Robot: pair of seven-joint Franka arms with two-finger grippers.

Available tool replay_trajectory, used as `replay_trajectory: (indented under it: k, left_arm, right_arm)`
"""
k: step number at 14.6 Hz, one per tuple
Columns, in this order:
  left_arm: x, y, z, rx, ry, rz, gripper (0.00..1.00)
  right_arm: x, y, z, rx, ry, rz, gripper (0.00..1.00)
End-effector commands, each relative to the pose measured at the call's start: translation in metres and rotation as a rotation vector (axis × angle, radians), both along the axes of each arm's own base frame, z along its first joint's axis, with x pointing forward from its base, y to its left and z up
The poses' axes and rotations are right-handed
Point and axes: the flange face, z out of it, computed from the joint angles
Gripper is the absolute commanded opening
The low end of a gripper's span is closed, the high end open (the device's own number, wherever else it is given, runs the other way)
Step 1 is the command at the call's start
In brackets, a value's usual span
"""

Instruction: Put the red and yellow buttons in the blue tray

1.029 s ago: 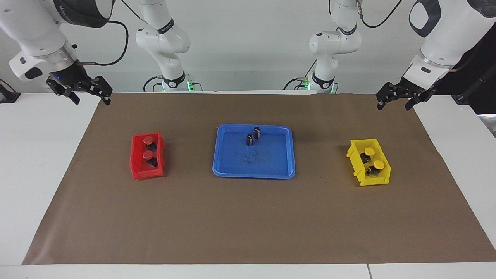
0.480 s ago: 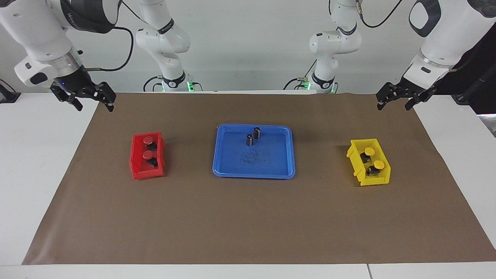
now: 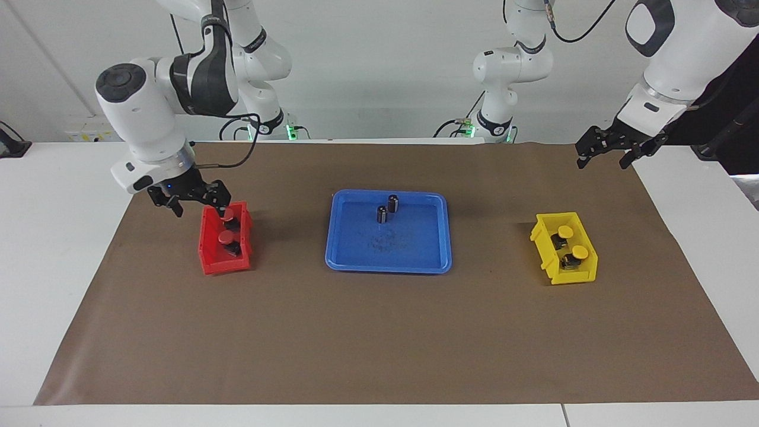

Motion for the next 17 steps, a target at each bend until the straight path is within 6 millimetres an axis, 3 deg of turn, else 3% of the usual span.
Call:
replay_trajectory:
  k: [1,4,10,17]
  left_arm:
    - [-0.008,0.001,0.002,-0.001,0.005,-0.002,1.00]
    - [-0.008,0.001,0.002,-0.001,0.005,-0.002,1.00]
    - [-0.009,0.000,0.002,-0.001,0.006,-0.003,1.00]
    - [-0.012,-0.002,-0.002,0.001,0.020,-0.006,1.00]
  right_arm:
    - [-0.014,-0.005,-0.024,0.004,-0.012,-0.004,0.80]
    - [-0.012,-0.004,-0.050,0.012,-0.032,-0.005,0.70]
    - [-0.011,-0.001,-0.079,0.013,-0.030,0.004,0.68]
    - [-0.020,-0.002,-0.094,0.013,-0.016,0.016,0.65]
